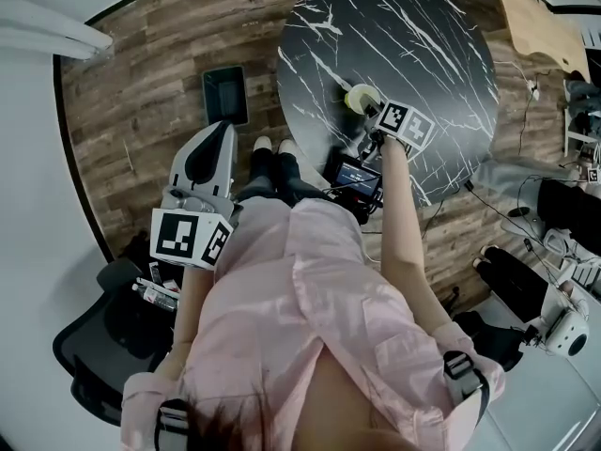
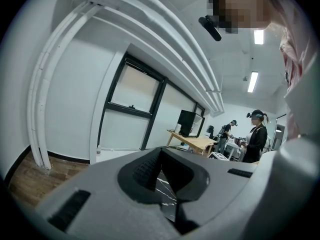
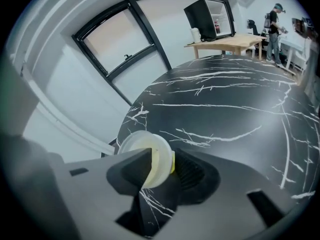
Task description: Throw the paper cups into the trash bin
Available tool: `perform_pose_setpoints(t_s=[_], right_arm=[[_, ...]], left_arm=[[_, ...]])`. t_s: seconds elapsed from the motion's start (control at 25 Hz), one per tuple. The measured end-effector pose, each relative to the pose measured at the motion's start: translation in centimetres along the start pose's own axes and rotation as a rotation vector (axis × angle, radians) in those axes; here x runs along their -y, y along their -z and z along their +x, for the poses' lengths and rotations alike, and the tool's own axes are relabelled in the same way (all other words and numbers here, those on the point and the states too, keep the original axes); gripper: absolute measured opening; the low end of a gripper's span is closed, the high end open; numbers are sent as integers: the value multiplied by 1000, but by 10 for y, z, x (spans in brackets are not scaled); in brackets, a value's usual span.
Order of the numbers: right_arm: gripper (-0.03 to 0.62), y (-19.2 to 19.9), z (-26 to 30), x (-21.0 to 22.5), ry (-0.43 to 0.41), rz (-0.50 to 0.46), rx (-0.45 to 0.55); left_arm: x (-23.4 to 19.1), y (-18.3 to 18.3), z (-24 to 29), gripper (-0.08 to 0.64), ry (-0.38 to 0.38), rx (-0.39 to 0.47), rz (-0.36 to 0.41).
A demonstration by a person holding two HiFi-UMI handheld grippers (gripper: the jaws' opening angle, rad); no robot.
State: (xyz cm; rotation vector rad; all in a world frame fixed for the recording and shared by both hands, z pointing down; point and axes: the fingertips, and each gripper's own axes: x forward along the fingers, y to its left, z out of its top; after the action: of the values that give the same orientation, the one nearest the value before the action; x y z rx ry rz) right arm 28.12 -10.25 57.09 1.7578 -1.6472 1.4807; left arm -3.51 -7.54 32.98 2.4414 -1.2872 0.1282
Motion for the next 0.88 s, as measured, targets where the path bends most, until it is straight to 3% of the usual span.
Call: perform_pose_setpoints(t_s=[0.16,0.72,0.88], right_arm=[[75,3,1,9,40,-5,-6],[55,4,-2,13,15,-39,10],[55,1,-7,9,-27,-22,40]], left_arm=[[-1,0,0,15,-3,0,-4],[7,2,7,15,7,-8,-7],[7,1,5,15,2,-8,-5]])
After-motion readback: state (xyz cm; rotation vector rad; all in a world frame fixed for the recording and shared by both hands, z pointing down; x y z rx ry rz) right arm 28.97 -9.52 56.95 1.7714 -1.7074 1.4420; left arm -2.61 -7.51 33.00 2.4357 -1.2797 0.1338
